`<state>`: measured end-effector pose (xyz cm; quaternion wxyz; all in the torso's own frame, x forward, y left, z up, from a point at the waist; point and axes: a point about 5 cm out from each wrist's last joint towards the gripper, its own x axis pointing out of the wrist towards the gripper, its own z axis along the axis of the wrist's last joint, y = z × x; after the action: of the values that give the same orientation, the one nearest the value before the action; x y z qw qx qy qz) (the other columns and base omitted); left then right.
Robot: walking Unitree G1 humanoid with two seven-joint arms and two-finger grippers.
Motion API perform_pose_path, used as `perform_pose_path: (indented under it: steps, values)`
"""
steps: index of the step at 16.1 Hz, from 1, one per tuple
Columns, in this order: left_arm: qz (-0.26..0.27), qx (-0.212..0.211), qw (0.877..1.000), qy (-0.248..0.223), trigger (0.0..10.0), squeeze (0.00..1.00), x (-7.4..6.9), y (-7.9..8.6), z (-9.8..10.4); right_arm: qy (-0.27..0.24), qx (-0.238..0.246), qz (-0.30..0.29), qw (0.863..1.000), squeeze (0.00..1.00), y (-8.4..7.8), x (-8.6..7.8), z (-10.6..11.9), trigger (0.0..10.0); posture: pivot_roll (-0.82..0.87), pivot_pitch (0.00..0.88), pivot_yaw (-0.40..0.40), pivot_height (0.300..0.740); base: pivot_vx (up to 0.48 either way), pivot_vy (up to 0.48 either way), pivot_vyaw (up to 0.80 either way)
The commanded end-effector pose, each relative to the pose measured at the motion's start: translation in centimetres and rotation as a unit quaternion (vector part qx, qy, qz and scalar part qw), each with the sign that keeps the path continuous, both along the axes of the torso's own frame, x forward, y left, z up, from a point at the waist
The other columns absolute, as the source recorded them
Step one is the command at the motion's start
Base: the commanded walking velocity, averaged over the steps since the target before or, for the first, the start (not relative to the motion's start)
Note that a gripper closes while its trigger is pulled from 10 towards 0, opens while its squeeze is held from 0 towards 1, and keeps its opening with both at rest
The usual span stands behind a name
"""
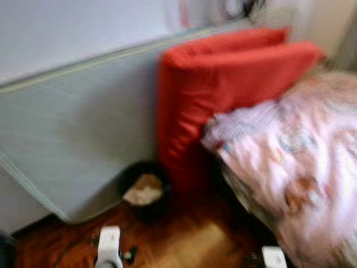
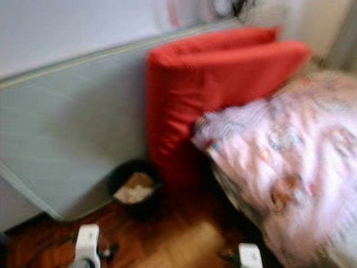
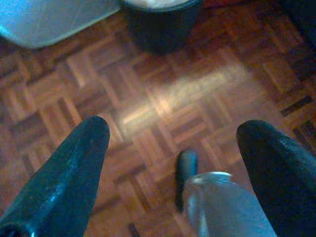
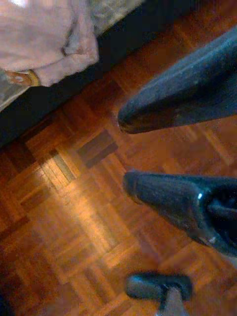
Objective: Clean up the room
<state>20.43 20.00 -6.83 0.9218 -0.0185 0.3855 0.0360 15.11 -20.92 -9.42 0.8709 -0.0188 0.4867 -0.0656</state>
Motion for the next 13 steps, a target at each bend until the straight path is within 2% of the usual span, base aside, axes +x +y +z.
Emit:
perform_pose_path:
  steps: [1,7,13]
  values:
    - [0.000,0.008,1.000,0.006,10.0,0.00,0.0,0.4,0.0,-0.009,0.007,0.008,1.000,0.00,0.6,0.7,0.2,10.0,0.00,0.000,-0.007,0.740,0.000,0.000,0.80]
    - [0.011,-0.006,1.000,0.010,10.0,0.00,-0.2,-0.5,-0.3,-0.021,0.010,0.017,1.000,0.00,0.2,1.4,0.6,10.0,0.01,0.000,-0.056,0.740,0.000,0.000,0.80]
    - [0.015,-0.009,1.000,0.013,10.0,0.00,-0.3,-0.9,-0.4,-0.025,0.012,0.027,0.999,0.00,0.3,1.7,0.7,10.0,0.02,0.000,-0.060,0.740,0.000,0.000,0.80]
